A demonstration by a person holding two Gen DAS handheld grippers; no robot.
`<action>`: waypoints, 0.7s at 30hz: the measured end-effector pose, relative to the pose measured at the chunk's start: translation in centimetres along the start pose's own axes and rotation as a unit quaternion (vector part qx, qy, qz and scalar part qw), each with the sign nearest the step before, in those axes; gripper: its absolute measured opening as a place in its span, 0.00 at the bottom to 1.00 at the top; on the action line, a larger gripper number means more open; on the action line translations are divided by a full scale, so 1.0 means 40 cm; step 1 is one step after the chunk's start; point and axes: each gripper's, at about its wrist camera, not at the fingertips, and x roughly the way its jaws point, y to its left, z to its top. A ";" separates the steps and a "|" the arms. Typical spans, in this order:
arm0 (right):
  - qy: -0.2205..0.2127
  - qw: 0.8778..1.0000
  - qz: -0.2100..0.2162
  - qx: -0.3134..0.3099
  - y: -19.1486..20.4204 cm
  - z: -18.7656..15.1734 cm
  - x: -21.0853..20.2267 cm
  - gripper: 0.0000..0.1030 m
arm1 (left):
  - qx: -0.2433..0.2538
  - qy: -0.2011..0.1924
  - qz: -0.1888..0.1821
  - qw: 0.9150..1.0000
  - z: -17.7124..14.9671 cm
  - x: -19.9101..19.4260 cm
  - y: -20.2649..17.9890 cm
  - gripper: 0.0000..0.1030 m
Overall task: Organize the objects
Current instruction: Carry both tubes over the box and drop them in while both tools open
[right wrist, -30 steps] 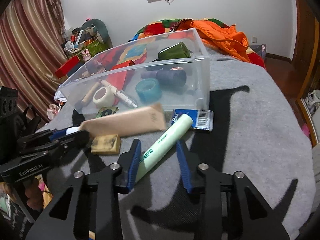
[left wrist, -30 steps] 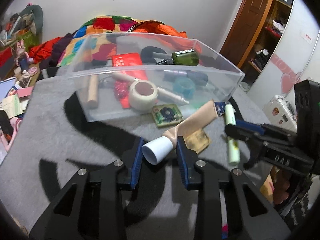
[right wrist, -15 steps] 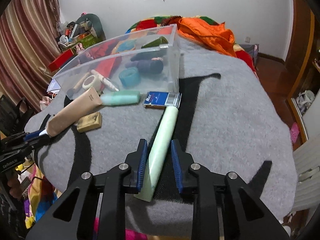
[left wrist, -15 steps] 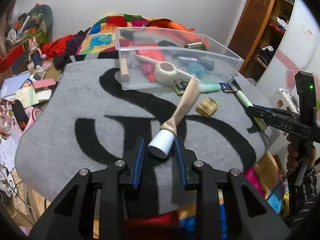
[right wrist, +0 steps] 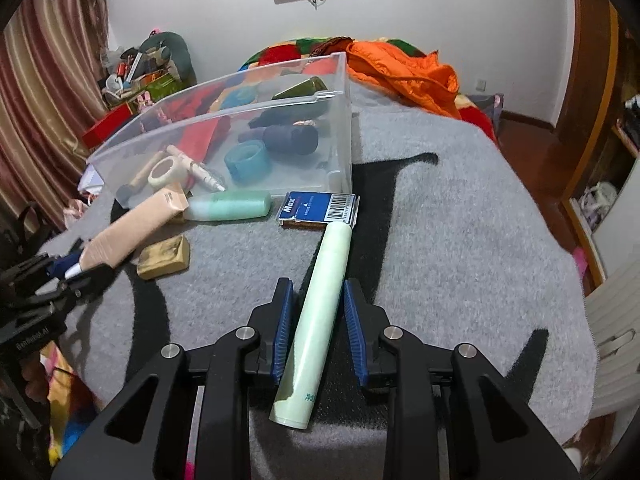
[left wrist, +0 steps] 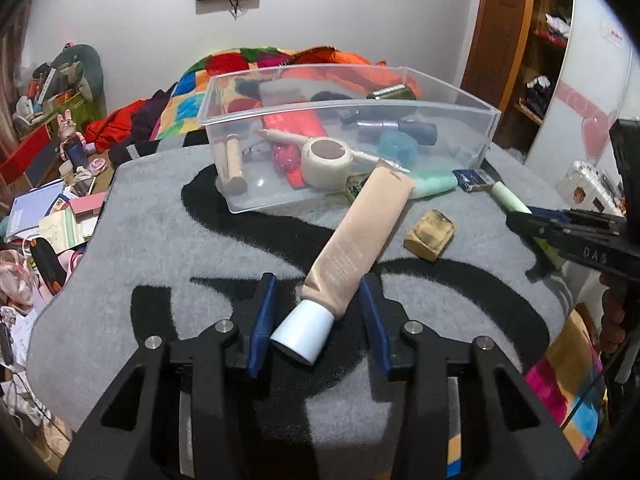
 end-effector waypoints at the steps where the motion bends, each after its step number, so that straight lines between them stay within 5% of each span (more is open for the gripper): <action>1: -0.003 1.000 -0.003 -0.002 0.002 -0.001 -0.002 0.21 | 0.001 -0.006 0.005 1.000 -0.005 -0.003 -0.002 0.36; 5: -0.007 1.000 0.000 0.003 -0.006 -0.007 -0.014 0.14 | -0.001 -0.009 0.006 1.000 -0.011 -0.017 -0.008 0.20; 21: -0.065 0.997 0.032 0.008 0.006 0.019 -0.135 0.14 | -0.013 -0.042 0.013 0.999 -0.025 -0.145 -0.052 0.18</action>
